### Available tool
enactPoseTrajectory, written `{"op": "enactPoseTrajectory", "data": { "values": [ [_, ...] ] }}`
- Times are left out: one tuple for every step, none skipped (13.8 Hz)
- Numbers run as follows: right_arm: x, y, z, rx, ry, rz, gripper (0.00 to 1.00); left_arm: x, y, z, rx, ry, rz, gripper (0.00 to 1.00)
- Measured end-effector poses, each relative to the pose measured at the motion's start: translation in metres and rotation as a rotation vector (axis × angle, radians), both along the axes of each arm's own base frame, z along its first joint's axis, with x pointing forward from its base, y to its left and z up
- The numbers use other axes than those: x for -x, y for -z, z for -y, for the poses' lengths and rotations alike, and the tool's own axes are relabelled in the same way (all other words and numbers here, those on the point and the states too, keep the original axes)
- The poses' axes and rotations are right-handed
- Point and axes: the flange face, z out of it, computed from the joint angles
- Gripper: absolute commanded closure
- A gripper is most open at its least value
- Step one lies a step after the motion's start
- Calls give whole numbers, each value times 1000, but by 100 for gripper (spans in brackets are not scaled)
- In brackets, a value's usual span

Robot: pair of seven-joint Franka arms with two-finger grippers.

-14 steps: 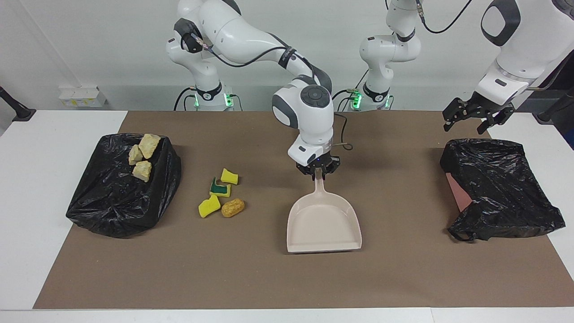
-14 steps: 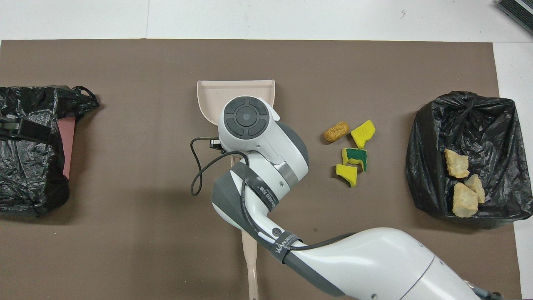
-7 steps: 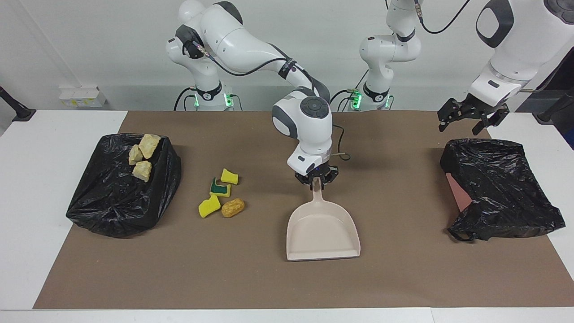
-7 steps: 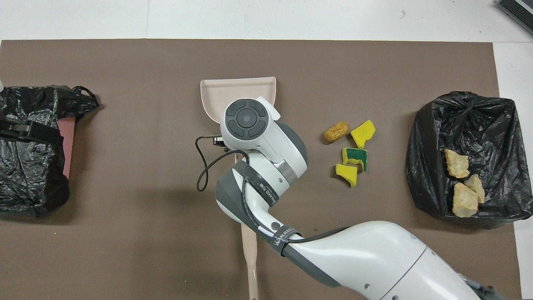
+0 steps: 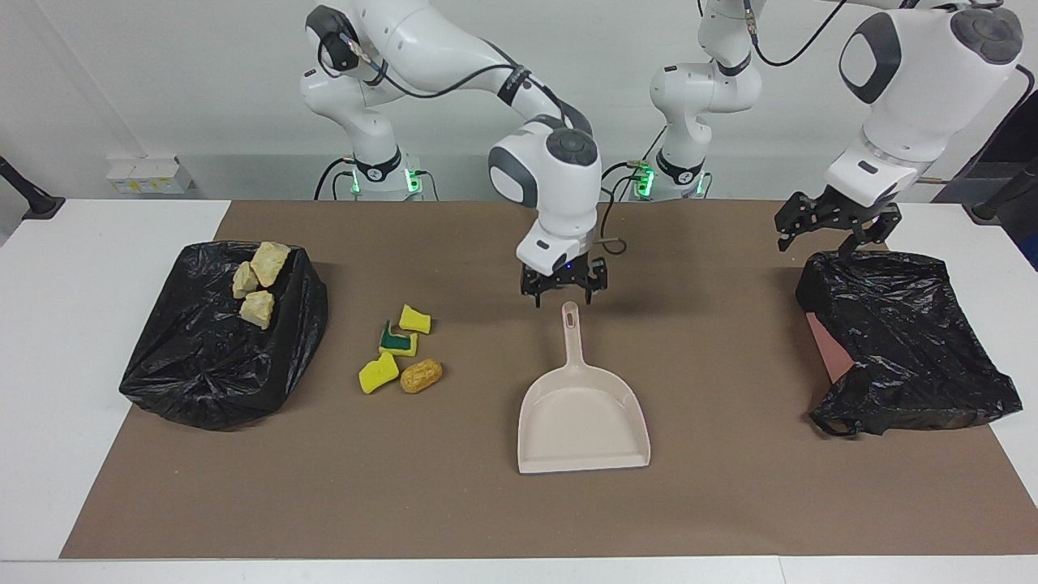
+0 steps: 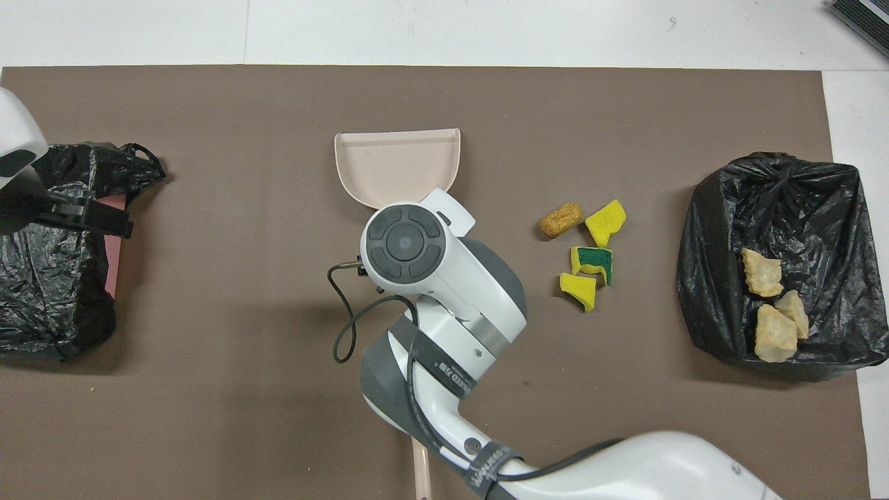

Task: Sweep and dump trash in bin
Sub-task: 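Bring the dustpan back and set it down with the right gripper, then grasp the dustpan with the left gripper while the right gripper grasps the brush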

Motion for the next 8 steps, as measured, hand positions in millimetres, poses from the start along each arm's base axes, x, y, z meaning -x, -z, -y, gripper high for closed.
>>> {"op": "enactPoseTrajectory", "data": {
  "values": [
    [19,-6,2,-4,-1,-18,0,-3,9,9,2,10,0,0],
    [41,-12,6,-7,1,-39,0,-7,19,22,4,13,-1,0],
    [63,-15,9,-6,-2,-58,0,-10,30,38,6,8,-1,0],
    [86,-15,9,-4,-9,-79,0,-14,40,55,6,1,2,0],
    [109,-12,8,-3,-17,-103,0,-17,49,72,9,-10,5,0],
    [133,-7,9,1,-24,-131,0,-20,59,90,17,-22,9,0],
    [153,-2,10,4,-28,-157,0,-21,66,104,29,-32,6,0],
    [171,4,12,9,-32,-179,0,-22,73,116,41,-47,3,0]
  ]
}}
